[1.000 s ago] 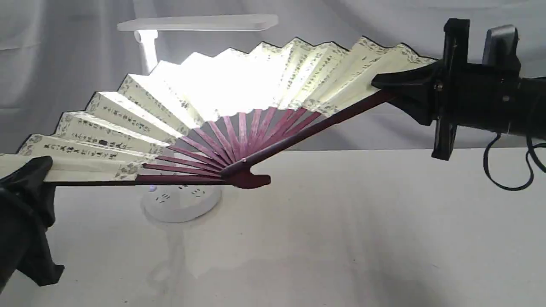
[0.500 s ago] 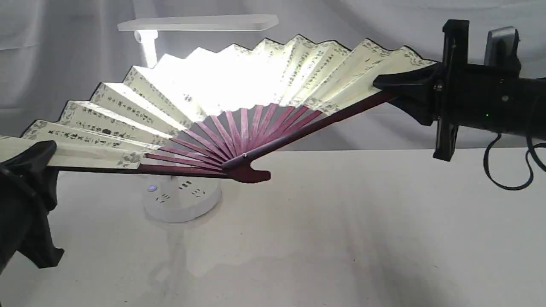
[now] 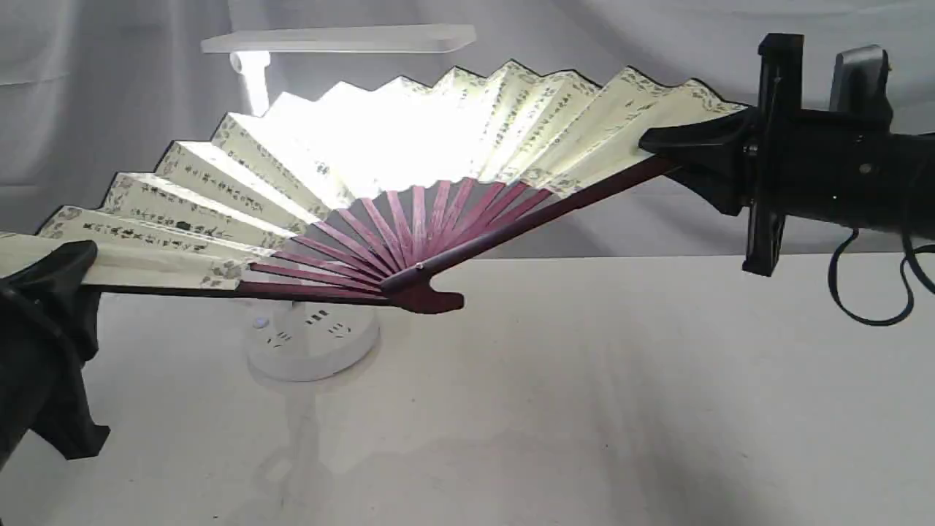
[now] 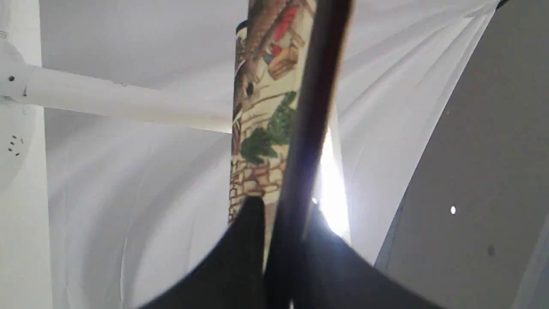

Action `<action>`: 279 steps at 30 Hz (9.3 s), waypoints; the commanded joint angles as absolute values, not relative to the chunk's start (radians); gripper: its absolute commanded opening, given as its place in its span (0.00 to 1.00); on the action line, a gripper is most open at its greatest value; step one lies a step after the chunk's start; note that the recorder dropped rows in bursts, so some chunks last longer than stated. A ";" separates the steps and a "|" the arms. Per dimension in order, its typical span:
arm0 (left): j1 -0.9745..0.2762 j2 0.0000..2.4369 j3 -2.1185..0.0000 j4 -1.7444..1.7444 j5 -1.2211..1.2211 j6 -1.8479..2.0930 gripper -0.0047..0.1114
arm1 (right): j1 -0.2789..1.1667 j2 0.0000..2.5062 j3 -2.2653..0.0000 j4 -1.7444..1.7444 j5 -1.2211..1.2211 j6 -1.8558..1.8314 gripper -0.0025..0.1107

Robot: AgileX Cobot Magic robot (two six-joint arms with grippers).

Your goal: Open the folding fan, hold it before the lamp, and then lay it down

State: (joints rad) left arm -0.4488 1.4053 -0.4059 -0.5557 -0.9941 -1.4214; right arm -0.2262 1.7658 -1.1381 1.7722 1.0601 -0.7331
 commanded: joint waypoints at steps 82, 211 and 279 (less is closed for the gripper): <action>-0.624 1.788 -0.665 -0.439 -0.841 -1.626 0.04 | -0.456 1.892 -1.027 1.644 0.986 -0.784 0.02; -0.479 2.096 -0.855 0.035 -0.776 -1.457 0.65 | -0.687 2.025 -0.945 1.416 0.705 -0.957 0.50; 0.016 1.663 -1.065 0.015 0.941 -0.112 0.04 | -0.142 1.528 -0.945 0.233 0.721 -0.204 0.16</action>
